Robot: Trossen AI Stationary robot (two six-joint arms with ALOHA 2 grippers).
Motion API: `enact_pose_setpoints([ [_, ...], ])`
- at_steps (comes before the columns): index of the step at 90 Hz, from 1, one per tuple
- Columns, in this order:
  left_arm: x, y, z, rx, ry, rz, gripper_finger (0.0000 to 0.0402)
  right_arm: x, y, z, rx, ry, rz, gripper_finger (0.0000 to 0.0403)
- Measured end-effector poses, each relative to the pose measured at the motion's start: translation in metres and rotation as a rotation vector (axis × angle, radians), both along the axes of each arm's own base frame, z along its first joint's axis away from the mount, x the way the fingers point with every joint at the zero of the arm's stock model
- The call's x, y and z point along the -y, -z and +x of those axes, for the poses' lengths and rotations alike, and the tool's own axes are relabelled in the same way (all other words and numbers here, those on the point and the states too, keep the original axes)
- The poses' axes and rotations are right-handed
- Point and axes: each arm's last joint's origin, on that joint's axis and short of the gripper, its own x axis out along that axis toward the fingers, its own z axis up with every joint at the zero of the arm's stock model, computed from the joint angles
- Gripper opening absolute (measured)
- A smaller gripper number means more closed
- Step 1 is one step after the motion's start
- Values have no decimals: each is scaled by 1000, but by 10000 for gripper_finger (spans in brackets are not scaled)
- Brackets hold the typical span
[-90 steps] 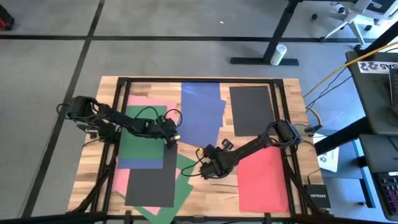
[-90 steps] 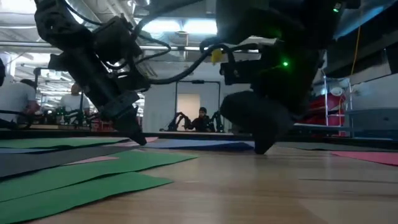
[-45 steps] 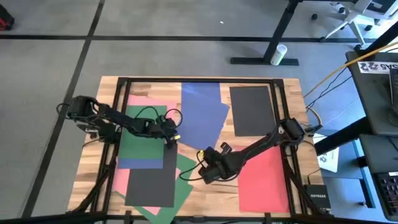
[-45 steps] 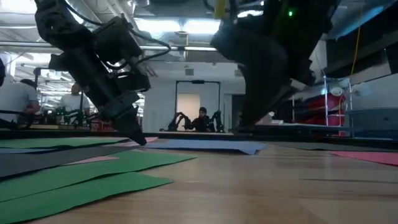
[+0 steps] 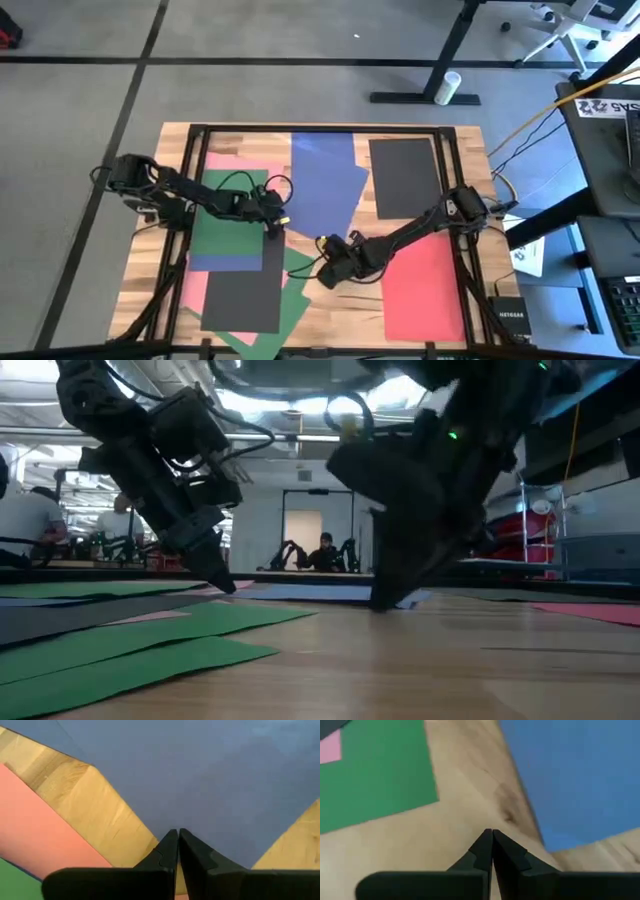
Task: Organize paper
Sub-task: Stack the blue paper on top of the other blue paper on the table
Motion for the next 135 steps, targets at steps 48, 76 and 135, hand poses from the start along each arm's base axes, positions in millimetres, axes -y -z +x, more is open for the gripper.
enact_pose_setpoints([
  [48, 5, 0, -1, -1, 9, -33, 0, 10, 5, -4, -44, 41, -58, 0],
  [76, 10, 1, -1, -3, 25, -32, 0, 19, 7, -10, -81, 108, -167, 0],
  [135, 12, 0, 0, 5, 38, -32, 0, 49, 8, -11, -151, 187, -281, 0],
])
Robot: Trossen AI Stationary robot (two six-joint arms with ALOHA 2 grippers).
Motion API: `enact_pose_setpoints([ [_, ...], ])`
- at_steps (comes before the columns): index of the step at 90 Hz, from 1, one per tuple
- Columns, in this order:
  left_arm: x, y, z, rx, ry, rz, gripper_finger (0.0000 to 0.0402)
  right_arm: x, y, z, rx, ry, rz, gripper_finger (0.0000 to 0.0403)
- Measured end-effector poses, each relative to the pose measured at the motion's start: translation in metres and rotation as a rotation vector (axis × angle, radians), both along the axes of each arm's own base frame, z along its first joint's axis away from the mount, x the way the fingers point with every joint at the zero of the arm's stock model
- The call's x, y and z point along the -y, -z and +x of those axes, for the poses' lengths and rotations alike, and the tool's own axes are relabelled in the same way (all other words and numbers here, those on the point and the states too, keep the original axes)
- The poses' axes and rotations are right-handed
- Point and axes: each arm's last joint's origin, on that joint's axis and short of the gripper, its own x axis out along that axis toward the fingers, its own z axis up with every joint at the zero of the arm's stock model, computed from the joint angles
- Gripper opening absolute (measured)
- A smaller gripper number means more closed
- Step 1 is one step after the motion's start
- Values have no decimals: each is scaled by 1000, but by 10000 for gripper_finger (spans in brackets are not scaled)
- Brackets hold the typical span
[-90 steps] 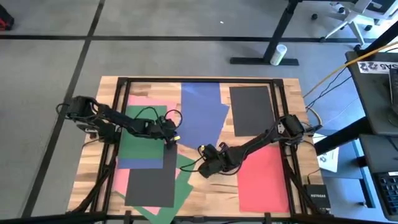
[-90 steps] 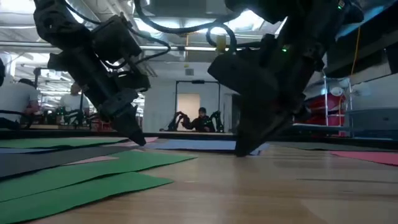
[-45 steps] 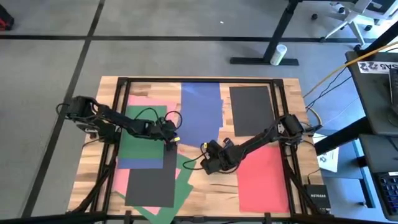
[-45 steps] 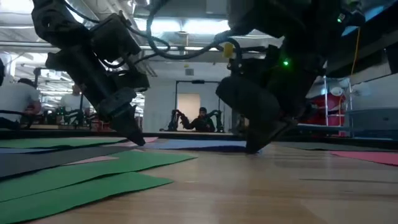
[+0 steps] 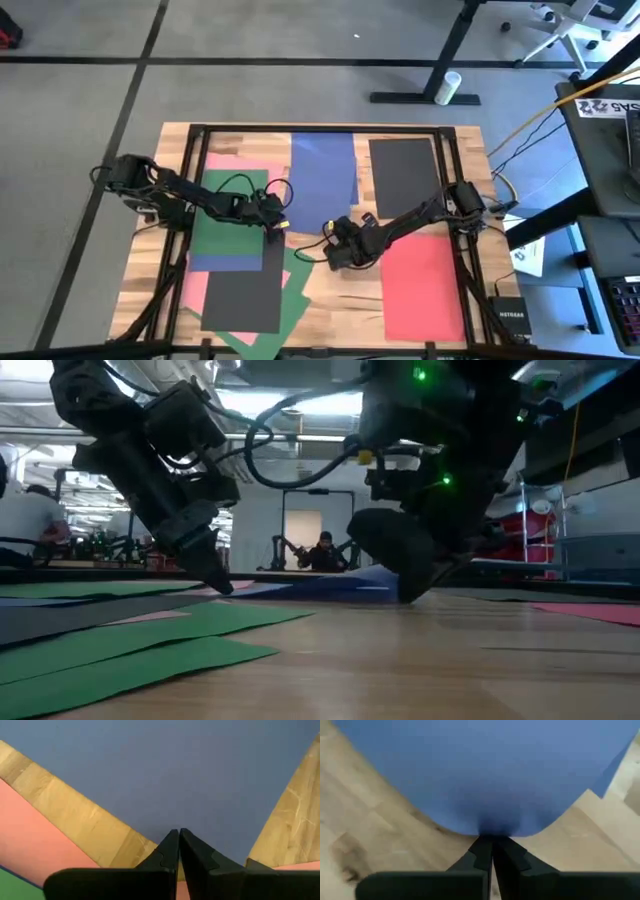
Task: Organize paper
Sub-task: Stack the blue paper on top of the other blue paper on the table
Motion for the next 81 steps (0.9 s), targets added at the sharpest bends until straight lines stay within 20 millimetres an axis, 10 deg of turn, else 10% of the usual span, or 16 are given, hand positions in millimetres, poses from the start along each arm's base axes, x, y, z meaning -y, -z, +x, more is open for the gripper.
enact_pose_setpoints([
  [81, -1, -33, -1, 116, 42, 40, 0, -3, -25, 6, 117, -82, -45, 0],
])
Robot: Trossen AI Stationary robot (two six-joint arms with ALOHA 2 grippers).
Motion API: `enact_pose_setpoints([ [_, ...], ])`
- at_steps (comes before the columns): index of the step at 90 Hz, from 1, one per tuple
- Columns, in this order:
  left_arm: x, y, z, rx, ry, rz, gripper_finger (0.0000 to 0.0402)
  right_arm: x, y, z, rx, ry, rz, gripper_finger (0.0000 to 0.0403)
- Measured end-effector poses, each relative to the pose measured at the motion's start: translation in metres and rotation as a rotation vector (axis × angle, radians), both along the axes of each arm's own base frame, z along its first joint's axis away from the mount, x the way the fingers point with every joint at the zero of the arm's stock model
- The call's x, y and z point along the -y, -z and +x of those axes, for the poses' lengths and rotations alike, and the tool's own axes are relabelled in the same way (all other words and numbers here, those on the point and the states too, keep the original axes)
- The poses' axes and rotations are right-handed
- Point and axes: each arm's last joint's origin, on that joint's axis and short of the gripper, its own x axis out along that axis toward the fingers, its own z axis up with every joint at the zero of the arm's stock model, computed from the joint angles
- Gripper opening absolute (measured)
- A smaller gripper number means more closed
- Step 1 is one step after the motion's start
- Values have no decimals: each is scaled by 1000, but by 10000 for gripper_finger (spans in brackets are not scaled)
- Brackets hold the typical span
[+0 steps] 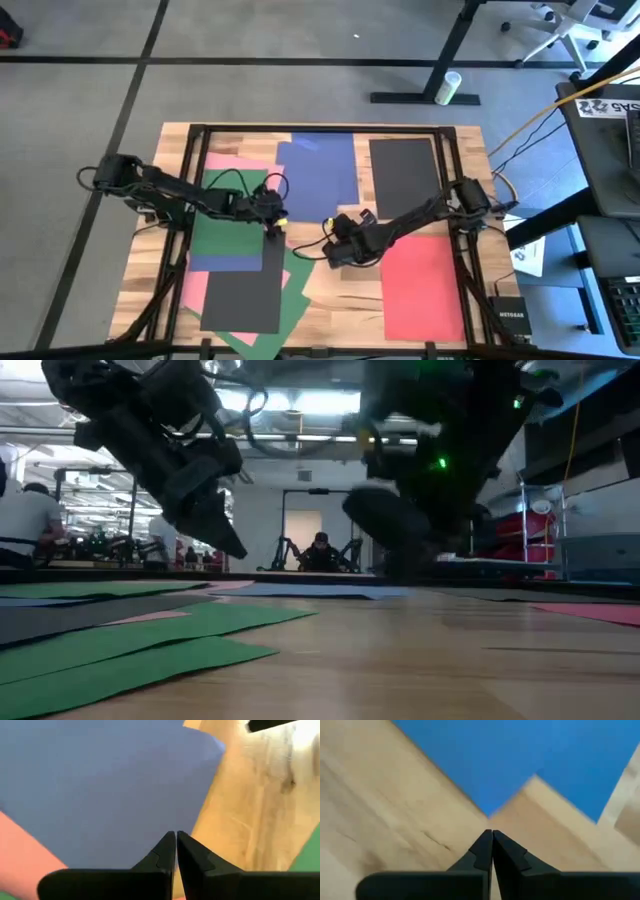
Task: Organize paper
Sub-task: Stack the blue paper on top of the other blue paper on the table
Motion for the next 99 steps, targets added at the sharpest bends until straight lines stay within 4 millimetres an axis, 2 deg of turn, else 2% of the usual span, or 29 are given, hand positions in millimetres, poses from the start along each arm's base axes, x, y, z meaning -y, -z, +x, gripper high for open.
enact_pose_setpoints([
  [18, 0, 0, 0, 3, -7, -9, 0, 17, -2, 15, 37, -46, 4, 0],
  [42, 0, 1, -1, -4, -7, -9, 0, 40, 0, 23, 21, -66, 63, 0],
  [58, 1, 1, -1, -5, -7, -11, 0, 46, 3, 25, 11, -60, 69, 0],
  [79, 1, 1, -1, -7, -8, -13, 0, 48, 19, 24, -55, -54, 99, 0],
  [99, 1, 1, -1, -7, -11, -16, 0, 47, 19, 16, -92, 11, 77, 0],
])
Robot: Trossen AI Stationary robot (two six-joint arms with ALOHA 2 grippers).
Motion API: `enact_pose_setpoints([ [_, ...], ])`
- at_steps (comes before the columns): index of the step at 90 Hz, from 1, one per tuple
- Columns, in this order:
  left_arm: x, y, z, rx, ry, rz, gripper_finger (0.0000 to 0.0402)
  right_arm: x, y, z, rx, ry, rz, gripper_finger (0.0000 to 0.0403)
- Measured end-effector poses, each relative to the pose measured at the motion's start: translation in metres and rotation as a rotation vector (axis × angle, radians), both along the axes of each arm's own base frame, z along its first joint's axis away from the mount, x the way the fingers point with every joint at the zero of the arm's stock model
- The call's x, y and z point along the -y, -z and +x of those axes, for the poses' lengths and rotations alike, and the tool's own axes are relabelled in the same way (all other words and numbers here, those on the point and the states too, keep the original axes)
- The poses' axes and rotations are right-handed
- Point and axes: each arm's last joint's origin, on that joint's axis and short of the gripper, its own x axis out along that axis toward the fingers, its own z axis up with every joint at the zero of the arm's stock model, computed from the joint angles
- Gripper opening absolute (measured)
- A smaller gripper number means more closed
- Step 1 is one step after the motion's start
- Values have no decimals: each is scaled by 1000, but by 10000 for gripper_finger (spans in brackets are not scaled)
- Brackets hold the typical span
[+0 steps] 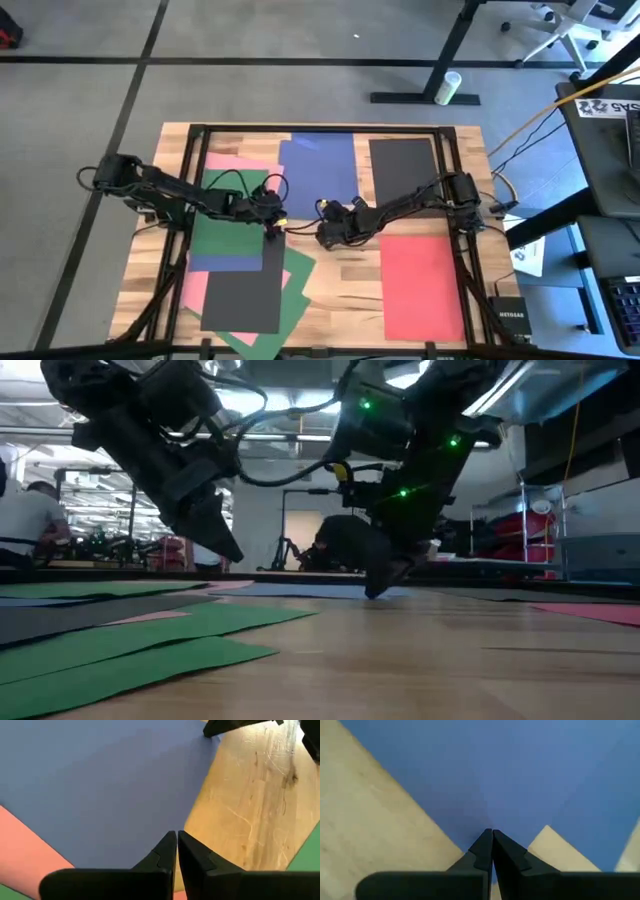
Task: Organize paper
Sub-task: Stack the blue paper on top of the other blue paper on the table
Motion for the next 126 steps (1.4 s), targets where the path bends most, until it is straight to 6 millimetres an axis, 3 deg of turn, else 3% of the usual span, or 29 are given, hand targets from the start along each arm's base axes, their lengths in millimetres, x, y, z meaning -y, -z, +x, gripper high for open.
enact_pose_setpoints([
  [58, 0, 2, -2, -21, -2, -1, 0, 1, -2, -6, -40, 19, -11, 0],
  [95, 0, 2, -2, -21, -3, -2, 0, -14, -29, -14, 9, -24, -54, 0],
  [126, 0, 1, -1, -14, -13, -12, 0, -30, -30, 13, 212, -216, 44, 0],
])
